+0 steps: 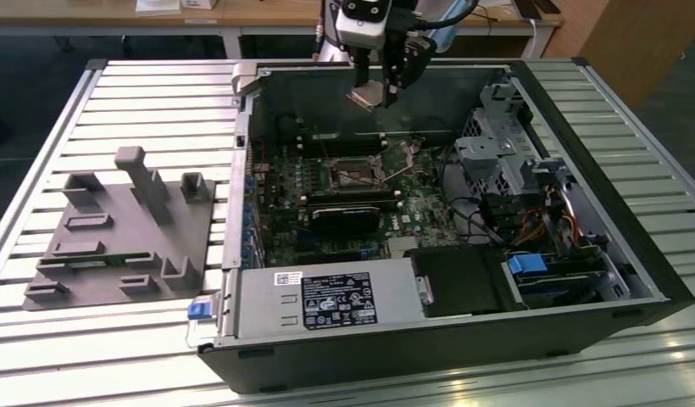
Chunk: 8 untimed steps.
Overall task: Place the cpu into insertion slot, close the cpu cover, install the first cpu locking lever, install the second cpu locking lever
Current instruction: 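Place the cpu into insertion slot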
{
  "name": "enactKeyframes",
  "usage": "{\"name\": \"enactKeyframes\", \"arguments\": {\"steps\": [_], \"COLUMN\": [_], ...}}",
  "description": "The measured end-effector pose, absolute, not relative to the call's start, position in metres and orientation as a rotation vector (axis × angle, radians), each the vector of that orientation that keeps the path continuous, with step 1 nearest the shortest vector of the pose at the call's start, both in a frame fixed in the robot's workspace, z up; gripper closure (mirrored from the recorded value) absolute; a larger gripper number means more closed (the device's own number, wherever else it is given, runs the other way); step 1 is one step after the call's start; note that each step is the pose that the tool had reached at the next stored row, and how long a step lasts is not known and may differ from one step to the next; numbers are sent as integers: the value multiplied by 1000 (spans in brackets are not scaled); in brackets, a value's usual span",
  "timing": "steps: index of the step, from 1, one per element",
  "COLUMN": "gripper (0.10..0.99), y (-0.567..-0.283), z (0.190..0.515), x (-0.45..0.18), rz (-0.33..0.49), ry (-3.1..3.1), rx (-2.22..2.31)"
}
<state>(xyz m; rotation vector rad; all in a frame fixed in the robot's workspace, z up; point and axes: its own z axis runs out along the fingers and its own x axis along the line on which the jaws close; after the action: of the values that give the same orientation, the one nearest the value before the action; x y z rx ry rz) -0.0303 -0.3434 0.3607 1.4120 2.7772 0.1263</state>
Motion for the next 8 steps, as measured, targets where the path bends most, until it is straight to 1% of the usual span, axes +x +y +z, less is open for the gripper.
{"name": "enactKeyframes", "arguments": {"steps": [8], "gripper": [549], "y": [-343], "z": [358], "x": [-30], "rz": [119], "ry": [2732], "rx": [1498]}}
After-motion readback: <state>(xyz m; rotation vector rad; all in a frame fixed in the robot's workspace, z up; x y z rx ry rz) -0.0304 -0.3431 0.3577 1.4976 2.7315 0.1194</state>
